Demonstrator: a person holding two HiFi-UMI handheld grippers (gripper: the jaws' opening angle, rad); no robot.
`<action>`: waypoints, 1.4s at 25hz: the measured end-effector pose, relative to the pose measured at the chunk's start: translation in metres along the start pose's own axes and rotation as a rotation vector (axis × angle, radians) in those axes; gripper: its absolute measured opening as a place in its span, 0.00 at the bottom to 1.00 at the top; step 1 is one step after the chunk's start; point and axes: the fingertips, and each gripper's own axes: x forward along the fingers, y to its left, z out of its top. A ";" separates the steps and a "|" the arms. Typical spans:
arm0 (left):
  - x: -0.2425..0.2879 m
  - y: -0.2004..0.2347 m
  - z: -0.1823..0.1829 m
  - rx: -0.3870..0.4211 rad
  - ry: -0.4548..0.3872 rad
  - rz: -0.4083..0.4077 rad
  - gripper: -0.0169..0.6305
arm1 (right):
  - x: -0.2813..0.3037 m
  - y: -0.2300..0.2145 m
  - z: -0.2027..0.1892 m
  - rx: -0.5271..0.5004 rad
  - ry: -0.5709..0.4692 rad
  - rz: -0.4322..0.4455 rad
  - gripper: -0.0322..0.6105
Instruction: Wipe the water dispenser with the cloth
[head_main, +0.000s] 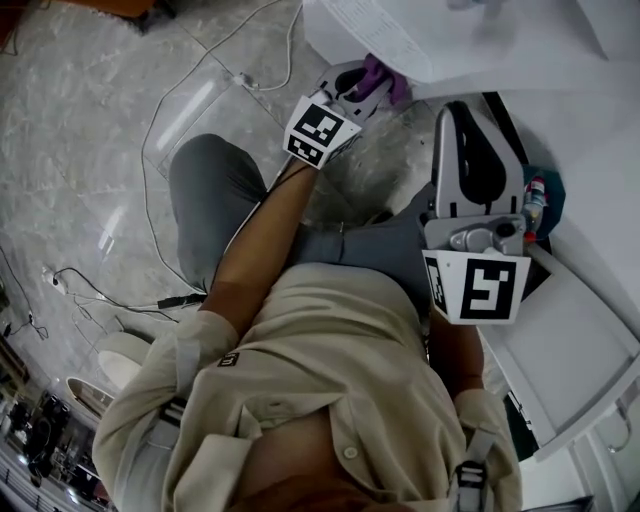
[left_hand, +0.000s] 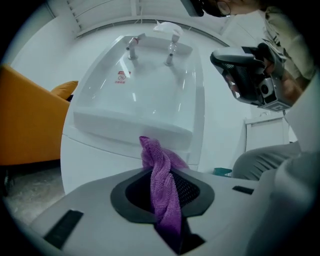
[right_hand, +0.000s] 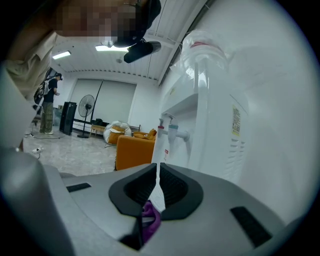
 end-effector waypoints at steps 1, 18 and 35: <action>-0.001 0.003 -0.001 0.018 0.008 0.003 0.16 | 0.000 0.004 0.000 -0.006 0.001 0.007 0.09; -0.013 0.121 -0.017 -0.122 0.057 0.314 0.16 | -0.036 -0.022 -0.011 -0.060 0.057 -0.076 0.09; -0.006 0.021 0.012 -0.233 0.011 0.119 0.16 | -0.017 -0.029 -0.014 -0.023 0.015 -0.050 0.09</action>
